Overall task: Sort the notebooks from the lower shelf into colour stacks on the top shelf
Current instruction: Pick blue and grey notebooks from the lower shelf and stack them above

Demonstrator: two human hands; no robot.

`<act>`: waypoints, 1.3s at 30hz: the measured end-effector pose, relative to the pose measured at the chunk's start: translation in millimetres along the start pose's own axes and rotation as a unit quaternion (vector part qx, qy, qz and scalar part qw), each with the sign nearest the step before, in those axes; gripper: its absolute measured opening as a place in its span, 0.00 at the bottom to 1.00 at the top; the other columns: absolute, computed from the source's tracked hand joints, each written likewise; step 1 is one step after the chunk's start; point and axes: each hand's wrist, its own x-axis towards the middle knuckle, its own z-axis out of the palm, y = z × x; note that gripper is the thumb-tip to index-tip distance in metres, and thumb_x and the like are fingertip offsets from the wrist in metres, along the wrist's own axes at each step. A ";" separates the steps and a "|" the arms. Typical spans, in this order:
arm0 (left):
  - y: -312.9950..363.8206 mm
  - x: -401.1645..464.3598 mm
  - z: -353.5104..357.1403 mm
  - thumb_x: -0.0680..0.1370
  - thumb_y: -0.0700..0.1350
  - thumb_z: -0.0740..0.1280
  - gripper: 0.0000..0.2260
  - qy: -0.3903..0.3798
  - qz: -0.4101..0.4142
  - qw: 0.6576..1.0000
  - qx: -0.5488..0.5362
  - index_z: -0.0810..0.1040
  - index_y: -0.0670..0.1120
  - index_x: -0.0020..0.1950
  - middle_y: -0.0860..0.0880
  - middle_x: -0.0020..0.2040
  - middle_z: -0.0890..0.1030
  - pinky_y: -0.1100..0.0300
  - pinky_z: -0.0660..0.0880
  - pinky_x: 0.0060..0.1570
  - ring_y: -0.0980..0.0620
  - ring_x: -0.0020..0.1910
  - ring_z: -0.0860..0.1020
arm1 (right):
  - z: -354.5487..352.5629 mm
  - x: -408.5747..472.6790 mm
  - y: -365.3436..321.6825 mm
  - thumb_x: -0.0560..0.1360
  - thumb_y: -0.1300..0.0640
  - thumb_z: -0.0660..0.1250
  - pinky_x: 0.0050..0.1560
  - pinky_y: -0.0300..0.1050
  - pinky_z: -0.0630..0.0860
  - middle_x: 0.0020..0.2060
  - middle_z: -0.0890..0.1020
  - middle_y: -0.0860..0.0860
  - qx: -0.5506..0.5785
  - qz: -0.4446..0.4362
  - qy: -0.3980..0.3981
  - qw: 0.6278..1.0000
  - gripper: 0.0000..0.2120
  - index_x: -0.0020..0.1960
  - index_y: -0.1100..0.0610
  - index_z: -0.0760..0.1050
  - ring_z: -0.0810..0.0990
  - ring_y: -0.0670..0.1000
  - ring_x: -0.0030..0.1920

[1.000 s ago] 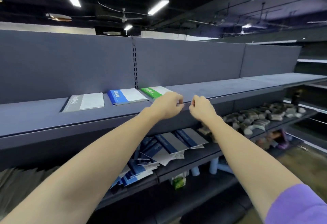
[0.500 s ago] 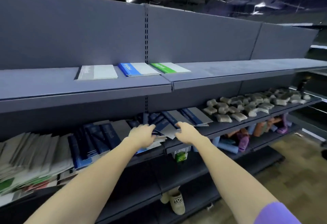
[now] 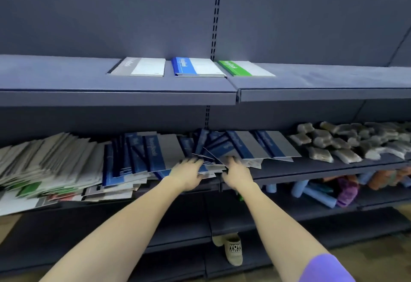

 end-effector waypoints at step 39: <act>121.0 54.0 84.3 0.71 0.36 0.69 0.31 0.035 -0.010 0.967 0.254 0.62 0.40 0.72 0.36 0.68 0.65 0.36 0.59 0.71 0.31 0.71 0.63 | 12.0 -1.9 132.6 0.73 0.58 0.70 0.67 0.50 0.64 0.70 0.70 0.51 -0.091 -0.083 0.021 0.992 0.31 0.74 0.53 0.63 0.68 0.56 0.69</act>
